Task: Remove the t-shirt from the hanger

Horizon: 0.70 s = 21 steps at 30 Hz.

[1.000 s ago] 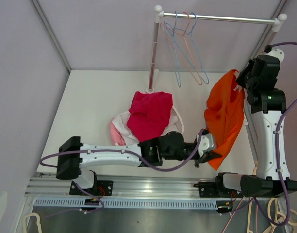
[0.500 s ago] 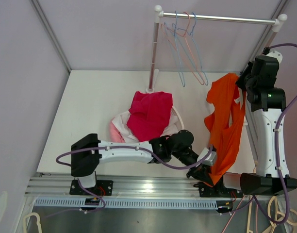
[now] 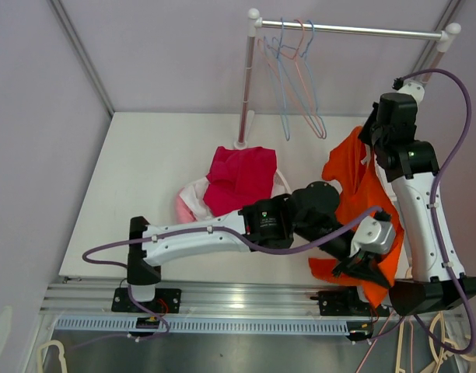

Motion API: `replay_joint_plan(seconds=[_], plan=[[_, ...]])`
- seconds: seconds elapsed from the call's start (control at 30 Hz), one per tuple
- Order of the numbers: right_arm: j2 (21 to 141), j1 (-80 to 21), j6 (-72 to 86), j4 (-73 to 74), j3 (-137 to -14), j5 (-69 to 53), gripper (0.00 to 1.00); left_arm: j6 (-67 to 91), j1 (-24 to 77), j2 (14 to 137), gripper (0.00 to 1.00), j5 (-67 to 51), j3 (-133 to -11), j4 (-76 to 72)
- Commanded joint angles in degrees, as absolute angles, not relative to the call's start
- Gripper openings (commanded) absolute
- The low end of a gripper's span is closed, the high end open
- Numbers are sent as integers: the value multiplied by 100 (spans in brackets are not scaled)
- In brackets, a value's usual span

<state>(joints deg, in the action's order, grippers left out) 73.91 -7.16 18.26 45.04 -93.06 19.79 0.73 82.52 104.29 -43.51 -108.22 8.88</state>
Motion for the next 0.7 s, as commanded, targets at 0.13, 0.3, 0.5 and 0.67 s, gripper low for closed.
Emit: replay_joint_plan(seconds=[0.13,0.3,0.5,0.67], plan=[[7119,-1011,1661,3278,-9237,2680,0,430,8192,10504,1,-3679,-11577,1654],[7505,-1011,1626,3550,-9762,2611,0,11,8384,11194,1,-5584,-12416,2861],[8024,-906,1731,4033,-10693,2268,0,-1002,8675,11119,1,-7758,-10965,3015],[8305,-695,1775,4341,-11249,1820,0,-888,8710,10522,1,-7814,-8647,2016]])
